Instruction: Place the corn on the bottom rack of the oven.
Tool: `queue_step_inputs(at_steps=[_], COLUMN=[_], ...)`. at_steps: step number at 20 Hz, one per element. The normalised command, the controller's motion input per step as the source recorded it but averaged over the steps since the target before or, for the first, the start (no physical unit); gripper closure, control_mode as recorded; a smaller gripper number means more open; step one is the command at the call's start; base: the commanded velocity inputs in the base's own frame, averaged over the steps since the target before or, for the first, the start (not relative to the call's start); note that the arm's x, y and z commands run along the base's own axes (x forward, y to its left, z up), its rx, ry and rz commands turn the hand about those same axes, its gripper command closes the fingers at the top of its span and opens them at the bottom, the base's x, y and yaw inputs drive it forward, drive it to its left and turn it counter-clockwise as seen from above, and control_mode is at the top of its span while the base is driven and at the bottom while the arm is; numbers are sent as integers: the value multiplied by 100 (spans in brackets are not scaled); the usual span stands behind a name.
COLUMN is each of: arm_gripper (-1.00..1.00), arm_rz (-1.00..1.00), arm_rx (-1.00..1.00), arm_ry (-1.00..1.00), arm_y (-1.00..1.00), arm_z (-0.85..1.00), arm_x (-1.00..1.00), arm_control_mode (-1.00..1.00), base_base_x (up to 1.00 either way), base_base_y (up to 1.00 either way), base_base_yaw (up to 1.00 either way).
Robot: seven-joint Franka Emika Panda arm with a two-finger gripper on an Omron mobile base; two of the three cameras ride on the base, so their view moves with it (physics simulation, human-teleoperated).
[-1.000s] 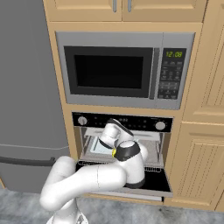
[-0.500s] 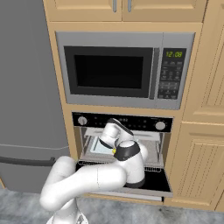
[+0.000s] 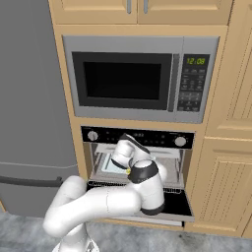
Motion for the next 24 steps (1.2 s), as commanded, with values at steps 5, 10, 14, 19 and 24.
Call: queue_step_inputs(at_steps=[5, 10, 14, 19, 24], arm_gripper=[-100, -100, -100, -100, -100], arm_rz=[0, 0, 0, 0, 0], arm_rx=[-7, -1, 0, 0, 0], arm_ry=[-8, 3, 1, 2, 9], arm_y=[0, 0, 0, -1, -13], arm_z=[0, 24, 83, 99, 84], arm_x=[-26, -17, -32, -35, -50], arm_control_mode=[-100, -100, -100, -100, -100], base_base_x=[0, 0, 0, 0, 0], base_base_y=[0, 0, 0, 0, 0], base_base_yaw=[0, 0, 0, 0, 0])
